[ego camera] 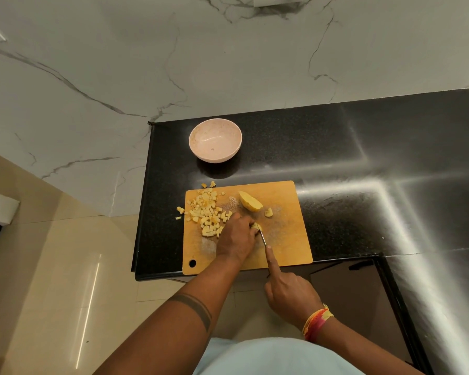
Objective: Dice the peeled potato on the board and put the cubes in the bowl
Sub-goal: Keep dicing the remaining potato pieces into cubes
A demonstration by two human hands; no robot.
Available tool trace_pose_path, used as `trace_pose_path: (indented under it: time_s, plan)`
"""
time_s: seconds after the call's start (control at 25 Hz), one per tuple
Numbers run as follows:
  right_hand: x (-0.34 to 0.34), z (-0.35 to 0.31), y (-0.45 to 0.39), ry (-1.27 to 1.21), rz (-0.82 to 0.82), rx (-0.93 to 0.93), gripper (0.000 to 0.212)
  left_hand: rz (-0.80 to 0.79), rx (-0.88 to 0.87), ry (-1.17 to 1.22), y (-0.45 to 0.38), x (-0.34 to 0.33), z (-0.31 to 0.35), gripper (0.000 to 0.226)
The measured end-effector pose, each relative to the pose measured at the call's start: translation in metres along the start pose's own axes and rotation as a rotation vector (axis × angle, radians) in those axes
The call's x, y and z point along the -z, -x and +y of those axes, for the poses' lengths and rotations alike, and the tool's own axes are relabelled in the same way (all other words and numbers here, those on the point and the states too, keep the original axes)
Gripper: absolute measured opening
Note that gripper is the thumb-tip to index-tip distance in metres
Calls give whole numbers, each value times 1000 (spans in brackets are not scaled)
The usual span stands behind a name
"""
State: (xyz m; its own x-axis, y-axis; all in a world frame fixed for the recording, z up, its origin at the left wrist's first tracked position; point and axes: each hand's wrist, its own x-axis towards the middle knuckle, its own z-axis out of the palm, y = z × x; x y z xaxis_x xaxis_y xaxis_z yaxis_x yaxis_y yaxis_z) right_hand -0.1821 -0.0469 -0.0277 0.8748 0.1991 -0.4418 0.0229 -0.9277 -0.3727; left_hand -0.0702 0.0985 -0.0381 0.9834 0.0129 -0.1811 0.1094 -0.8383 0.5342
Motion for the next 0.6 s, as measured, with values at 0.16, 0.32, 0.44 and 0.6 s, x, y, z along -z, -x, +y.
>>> trace_pose_path:
  time_s: [0.16, 0.32, 0.44, 0.6]
  plan:
    - [0, 4, 9, -26, 14, 0, 81, -7, -12, 39, 3, -1, -1, 21]
    - [6, 2, 0, -50, 48, 14, 82, -14, -43, 63, 10, 1, -5, 26]
    - [9, -4, -11, -51, 55, 33, 82, -12, -41, 36, 10, 3, -4, 24]
    - [9, -8, -23, -38, 44, 37, 78, -1, -37, -5, 6, 4, -2, 17]
